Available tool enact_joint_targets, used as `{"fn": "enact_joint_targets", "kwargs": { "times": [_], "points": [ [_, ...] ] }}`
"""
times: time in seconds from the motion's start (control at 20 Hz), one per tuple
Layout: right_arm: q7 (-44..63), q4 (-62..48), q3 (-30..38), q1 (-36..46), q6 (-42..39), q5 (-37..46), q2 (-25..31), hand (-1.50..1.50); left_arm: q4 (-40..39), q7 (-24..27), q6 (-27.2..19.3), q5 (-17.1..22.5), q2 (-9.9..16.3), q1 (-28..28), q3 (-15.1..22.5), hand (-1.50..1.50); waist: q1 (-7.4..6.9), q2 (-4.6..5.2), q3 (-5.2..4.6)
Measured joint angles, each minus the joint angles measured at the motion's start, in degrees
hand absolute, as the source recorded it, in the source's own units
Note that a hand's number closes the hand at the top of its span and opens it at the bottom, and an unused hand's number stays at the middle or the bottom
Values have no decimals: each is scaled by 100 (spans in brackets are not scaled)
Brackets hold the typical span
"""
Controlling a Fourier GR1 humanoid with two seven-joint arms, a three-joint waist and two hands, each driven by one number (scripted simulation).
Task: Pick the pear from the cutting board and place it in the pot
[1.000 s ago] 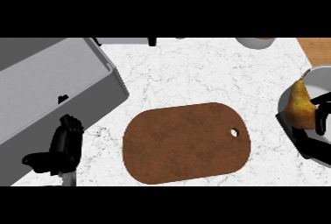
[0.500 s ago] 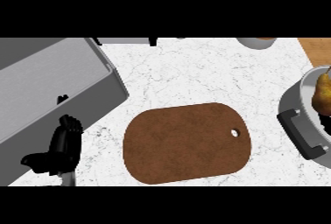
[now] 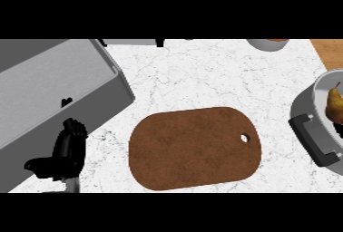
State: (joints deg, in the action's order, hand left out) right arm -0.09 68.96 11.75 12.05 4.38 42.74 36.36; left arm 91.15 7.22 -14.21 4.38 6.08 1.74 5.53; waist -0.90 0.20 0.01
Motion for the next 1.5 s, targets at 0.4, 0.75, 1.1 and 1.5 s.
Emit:
{"fn": "enact_joint_targets", "kwargs": {
  "times": [0.4, 0.75, 1.1, 1.5],
  "points": [
    [-452, -1814, 197, 542, -326, -100, 88, -150, -22, -59, 37, 8, 20, -87, -20, 0, -13, -5, -39],
    [-1473, -1946, 1142, 944, -425, -1468, -261, -150, 16, -93, -91, -34, -24, -34, -21, 0, 102, -42, -36],
    [-2073, -2530, 2259, 1108, -841, -2797, -206, -150, -22, -5, -70, -37, -43, -29, 7, 0, 86, -25, -23],
    [-2928, -3952, 2950, 1264, -1268, -3366, 627, -150, -27, -82, -74, -72, -84, -122, 43, 0, 13, 11, 5]
  ]
}}
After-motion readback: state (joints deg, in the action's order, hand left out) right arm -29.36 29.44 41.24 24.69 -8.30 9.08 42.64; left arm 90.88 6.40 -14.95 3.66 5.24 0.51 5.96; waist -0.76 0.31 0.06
